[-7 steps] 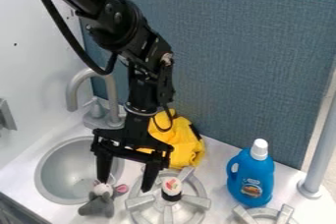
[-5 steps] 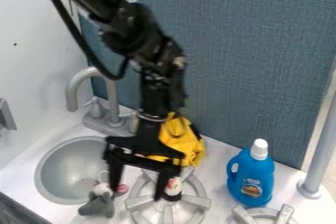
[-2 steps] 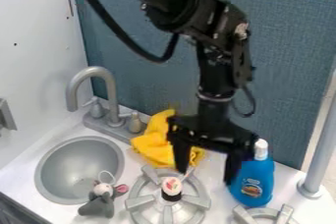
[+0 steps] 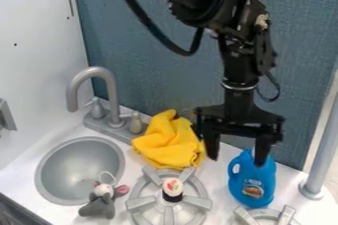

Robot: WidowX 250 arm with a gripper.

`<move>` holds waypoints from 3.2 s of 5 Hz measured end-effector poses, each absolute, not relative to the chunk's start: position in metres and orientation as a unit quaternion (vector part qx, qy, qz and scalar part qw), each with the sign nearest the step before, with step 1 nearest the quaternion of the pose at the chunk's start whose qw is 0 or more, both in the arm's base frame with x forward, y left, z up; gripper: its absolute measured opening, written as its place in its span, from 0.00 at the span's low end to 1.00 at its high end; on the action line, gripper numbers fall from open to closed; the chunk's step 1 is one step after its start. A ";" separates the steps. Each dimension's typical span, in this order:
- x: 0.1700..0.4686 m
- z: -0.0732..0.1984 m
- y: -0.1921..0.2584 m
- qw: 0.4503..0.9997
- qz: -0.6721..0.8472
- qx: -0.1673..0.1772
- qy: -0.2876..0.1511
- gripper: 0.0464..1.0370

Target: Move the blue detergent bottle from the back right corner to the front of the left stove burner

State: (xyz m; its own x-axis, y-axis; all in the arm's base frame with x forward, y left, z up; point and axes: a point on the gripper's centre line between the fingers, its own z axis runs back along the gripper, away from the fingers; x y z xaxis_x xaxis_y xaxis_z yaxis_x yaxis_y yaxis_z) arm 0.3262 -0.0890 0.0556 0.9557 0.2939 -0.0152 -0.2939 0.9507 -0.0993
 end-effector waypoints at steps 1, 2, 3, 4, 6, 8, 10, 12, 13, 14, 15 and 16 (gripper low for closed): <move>0.346 0.047 -0.090 0.986 0.161 -0.039 0.003 0.96; 0.363 0.036 -0.090 0.987 0.159 -0.021 0.011 0.96; 0.373 0.029 -0.088 0.986 0.169 -0.002 0.012 0.96; 0.378 0.026 -0.098 0.987 0.160 0.003 0.011 0.96; 0.387 0.015 -0.103 0.986 0.166 0.005 0.011 0.96; 0.398 0.003 -0.098 0.983 0.180 0.031 0.011 0.89; 0.399 0.003 -0.099 0.984 0.175 0.026 0.012 0.40; 0.382 0.019 -0.089 0.983 0.181 0.002 0.005 0.40; 0.358 0.048 -0.071 0.984 0.178 0.007 -0.016 0.40; 0.316 0.050 -0.049 0.983 0.179 0.030 -0.009 0.40; 0.286 0.043 -0.034 0.981 0.184 0.047 0.032 0.40; 0.258 0.031 -0.029 0.985 0.155 0.054 0.059 0.40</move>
